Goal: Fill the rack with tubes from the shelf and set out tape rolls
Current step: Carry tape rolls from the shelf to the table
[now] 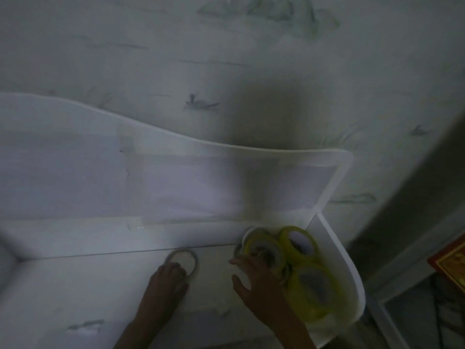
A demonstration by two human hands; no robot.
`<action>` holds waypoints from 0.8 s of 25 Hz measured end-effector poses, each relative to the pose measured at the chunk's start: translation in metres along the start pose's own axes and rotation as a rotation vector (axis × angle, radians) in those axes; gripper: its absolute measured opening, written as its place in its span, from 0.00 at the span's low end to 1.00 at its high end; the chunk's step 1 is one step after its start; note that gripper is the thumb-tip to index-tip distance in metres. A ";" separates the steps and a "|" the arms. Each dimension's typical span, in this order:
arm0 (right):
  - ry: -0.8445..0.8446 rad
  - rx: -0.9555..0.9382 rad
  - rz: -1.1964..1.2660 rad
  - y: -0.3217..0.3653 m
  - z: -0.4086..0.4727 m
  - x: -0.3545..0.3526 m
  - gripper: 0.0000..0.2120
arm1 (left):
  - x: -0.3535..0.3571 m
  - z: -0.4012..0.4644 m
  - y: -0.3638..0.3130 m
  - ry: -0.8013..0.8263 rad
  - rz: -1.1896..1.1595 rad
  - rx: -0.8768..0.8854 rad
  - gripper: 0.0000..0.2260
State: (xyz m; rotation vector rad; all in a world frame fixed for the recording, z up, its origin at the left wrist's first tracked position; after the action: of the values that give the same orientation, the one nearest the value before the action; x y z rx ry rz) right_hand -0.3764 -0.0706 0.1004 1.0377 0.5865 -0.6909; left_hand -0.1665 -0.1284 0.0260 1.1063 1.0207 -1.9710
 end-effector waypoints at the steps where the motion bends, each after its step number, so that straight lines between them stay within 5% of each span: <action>1: -0.011 -0.009 0.010 -0.001 0.000 -0.003 0.13 | 0.001 0.000 0.001 -0.003 0.016 -0.014 0.07; 9: -0.094 0.019 -0.017 -0.011 -0.026 -0.018 0.13 | -0.006 0.000 -0.009 0.044 -0.065 -0.094 0.03; 14: -0.242 0.185 -0.144 -0.029 -0.056 -0.026 0.17 | -0.041 0.007 -0.053 -0.052 -0.145 0.077 0.07; 17: -0.344 0.113 -0.317 -0.019 -0.048 -0.044 0.17 | -0.057 0.013 -0.068 -0.107 -0.162 0.119 0.09; 20: -0.290 0.125 -0.321 -0.030 -0.039 -0.038 0.15 | -0.066 0.013 -0.075 -0.132 -0.179 0.139 0.11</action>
State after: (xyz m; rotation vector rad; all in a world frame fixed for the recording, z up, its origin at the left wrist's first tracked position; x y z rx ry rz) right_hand -0.4278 -0.0368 0.0952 0.9446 0.4639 -1.1515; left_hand -0.2042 -0.0919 0.1127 0.9710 0.9524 -2.2556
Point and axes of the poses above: each hand's wrist, its own z-axis towards the middle knuckle, its own x-axis out of the palm, y = z × x, the point moved 9 cm from there along z, towards the middle knuckle, and after that the axes turned 5 degrees about z, right-handed, at the moved point
